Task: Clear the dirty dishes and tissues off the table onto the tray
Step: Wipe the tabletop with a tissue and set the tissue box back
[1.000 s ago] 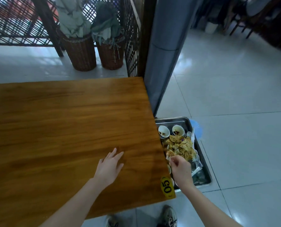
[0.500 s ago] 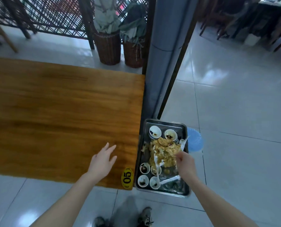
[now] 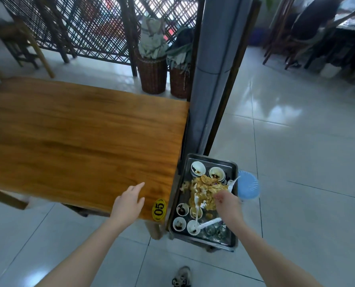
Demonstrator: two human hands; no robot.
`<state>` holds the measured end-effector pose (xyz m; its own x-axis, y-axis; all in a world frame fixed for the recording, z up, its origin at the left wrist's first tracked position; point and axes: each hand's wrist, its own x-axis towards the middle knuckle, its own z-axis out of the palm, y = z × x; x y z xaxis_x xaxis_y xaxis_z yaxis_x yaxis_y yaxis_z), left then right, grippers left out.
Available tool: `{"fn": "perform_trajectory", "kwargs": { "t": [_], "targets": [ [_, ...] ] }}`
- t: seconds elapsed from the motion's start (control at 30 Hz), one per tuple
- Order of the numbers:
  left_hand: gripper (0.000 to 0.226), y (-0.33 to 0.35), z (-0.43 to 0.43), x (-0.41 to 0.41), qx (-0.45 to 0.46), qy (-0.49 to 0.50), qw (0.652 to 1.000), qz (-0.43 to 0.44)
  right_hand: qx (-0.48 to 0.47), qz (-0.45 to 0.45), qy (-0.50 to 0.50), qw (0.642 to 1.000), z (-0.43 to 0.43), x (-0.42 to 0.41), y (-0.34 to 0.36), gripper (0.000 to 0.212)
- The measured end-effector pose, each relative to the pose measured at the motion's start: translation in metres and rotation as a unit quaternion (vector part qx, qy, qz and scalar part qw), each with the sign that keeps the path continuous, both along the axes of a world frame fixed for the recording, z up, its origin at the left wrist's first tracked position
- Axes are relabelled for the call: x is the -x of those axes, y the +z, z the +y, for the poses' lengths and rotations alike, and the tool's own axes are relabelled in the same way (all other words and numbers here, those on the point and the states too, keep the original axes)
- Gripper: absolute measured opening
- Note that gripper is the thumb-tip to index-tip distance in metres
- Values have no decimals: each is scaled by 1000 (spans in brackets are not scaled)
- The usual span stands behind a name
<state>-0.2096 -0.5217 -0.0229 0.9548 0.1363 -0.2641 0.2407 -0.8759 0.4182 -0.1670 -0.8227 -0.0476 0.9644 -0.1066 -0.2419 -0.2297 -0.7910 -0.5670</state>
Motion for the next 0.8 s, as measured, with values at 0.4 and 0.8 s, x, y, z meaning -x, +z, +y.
{"fn": "perform_trajectory", "kwargs": {
  "t": [0.4,0.8],
  "targets": [
    [45,2,-46,36,-2,-26,999,-33,-89,-51,51,993,-13,40,47,15],
    [41,32,-149,45,-7,5,997,-77,-112,-38,63,991,-132,31,64,13]
  ]
}}
